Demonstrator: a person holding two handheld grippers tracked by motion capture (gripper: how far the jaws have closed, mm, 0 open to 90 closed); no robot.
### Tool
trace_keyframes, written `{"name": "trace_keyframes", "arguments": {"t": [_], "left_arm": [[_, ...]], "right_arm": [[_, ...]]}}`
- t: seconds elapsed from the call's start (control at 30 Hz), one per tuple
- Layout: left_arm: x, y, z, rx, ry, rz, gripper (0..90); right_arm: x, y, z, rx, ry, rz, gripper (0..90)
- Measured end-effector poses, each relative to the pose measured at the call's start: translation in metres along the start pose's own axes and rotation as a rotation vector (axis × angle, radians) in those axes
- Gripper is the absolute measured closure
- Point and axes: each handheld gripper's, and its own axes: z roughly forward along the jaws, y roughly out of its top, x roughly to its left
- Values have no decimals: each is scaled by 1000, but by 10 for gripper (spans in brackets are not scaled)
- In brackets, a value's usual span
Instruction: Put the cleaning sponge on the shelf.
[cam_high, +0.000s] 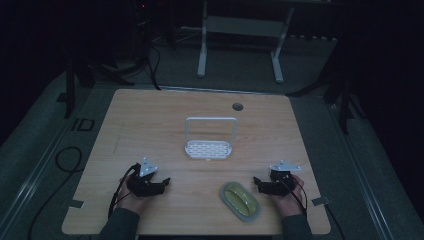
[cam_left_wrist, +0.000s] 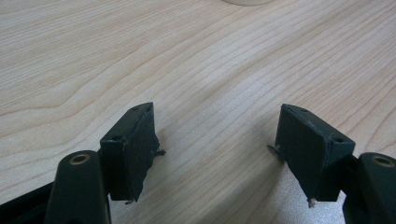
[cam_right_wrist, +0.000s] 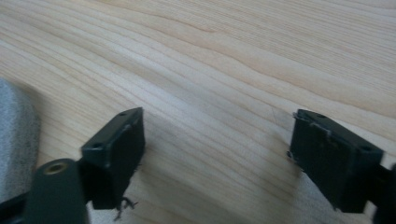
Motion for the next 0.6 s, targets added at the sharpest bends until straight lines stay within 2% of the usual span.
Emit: {"name": "trace_keyframes", "arguments": {"t": [0.2,0.23,0.3,0.6], "left_arm": [[0,0,0,0,0,0,290],[0,0,0,0,0,0,290],[0,0,0,0,0,0,290],[0,0,0,0,0,-1,287]], "right_arm": [[4,2,-5,0,-5,-3,229],[6,6,-12,-10,-16,-1,272],[7,9,-17,-15,-6,7,332],[13,16,-37,3,-8,-14,440]]}}
